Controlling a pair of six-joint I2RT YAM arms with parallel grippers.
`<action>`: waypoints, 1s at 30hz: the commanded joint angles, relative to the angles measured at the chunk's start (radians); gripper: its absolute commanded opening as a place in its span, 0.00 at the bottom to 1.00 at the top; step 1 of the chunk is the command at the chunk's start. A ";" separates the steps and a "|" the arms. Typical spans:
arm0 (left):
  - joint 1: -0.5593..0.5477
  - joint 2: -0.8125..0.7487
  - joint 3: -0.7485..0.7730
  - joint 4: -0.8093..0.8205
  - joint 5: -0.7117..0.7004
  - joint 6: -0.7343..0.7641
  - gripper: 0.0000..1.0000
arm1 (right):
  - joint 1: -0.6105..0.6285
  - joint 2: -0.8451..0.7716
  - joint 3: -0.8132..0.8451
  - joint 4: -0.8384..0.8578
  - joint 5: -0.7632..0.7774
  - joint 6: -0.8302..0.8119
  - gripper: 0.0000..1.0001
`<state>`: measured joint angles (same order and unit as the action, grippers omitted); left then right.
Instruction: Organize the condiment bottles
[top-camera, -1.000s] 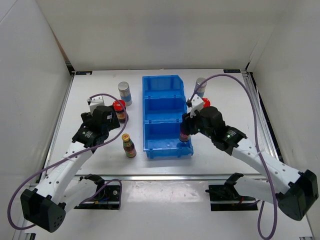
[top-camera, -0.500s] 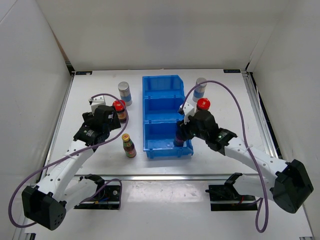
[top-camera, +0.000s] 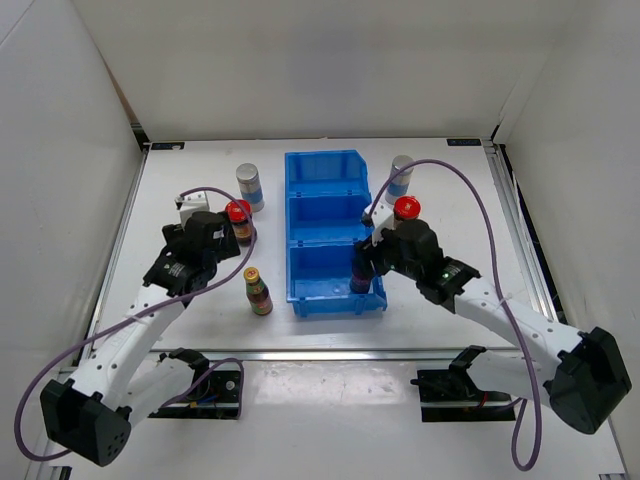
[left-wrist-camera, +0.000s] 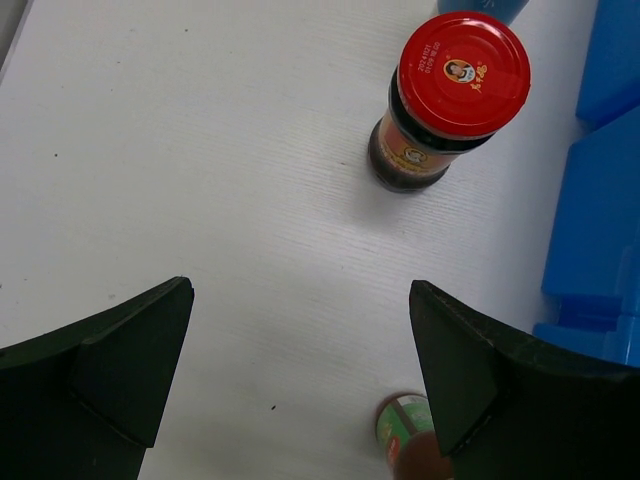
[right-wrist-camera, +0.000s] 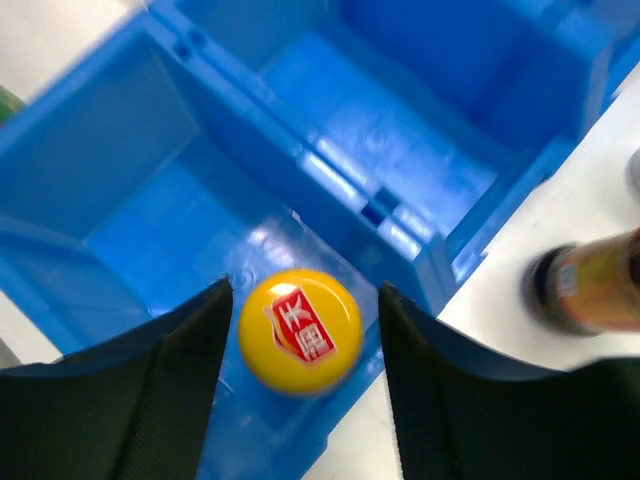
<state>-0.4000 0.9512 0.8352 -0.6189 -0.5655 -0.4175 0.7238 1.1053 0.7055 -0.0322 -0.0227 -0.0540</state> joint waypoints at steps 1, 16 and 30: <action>0.004 -0.048 0.016 0.016 -0.013 0.031 1.00 | -0.001 -0.067 0.043 0.092 -0.011 -0.043 0.66; -0.028 -0.320 0.184 0.087 0.103 0.068 1.00 | -0.001 -0.133 0.294 -0.094 0.349 0.041 1.00; -0.028 -0.617 -0.180 0.179 0.544 0.190 1.00 | -0.001 -0.286 0.198 -0.081 0.325 0.178 1.00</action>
<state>-0.4252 0.2768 0.6701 -0.4225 -0.0906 -0.2523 0.7216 0.8284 0.9440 -0.1257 0.3061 0.0582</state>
